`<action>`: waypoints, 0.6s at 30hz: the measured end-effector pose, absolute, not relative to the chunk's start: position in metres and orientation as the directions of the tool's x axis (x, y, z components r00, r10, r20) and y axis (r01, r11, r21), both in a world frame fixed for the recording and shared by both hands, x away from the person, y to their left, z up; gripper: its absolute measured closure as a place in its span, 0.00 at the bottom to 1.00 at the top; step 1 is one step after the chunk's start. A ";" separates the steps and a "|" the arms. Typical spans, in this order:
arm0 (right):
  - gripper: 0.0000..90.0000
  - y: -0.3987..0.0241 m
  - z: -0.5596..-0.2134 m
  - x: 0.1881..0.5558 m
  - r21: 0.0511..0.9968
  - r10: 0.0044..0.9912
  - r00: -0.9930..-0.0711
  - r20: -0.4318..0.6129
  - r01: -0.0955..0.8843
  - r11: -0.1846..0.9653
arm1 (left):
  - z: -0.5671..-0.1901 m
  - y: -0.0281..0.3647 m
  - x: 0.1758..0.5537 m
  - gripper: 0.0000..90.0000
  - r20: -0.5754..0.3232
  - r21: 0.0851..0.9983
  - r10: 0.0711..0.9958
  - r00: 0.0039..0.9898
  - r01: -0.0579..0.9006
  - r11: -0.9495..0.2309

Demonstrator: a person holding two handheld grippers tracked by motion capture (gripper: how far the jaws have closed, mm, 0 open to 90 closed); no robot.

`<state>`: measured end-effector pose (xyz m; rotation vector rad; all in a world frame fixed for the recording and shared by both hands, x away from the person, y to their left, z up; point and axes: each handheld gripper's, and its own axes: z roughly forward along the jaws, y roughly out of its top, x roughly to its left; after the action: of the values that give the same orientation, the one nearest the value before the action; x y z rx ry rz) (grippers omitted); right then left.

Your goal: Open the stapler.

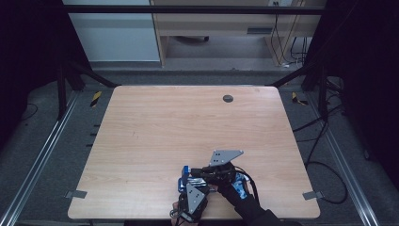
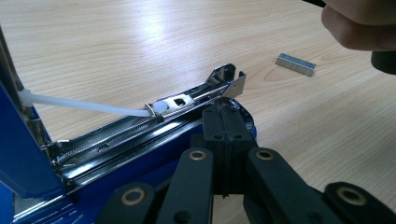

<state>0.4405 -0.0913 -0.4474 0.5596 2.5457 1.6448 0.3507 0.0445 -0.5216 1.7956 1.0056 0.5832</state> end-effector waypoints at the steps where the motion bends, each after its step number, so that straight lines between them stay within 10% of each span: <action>1: 1.00 -0.091 -0.447 0.441 0.892 0.331 -0.932 0.145 0.268 0.365 | -0.522 0.044 0.351 0.99 -0.044 0.905 0.837 0.546 0.377 -0.198; 18: 1.00 -0.079 -0.449 0.445 0.892 0.307 -0.940 0.146 0.260 0.370 | -0.522 0.045 0.351 1.00 -0.050 0.906 0.837 0.545 0.378 -0.192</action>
<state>0.4448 -0.0788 -0.4492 0.5302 2.5632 1.6558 0.3507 0.0446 -0.5218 1.7901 1.0078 0.5795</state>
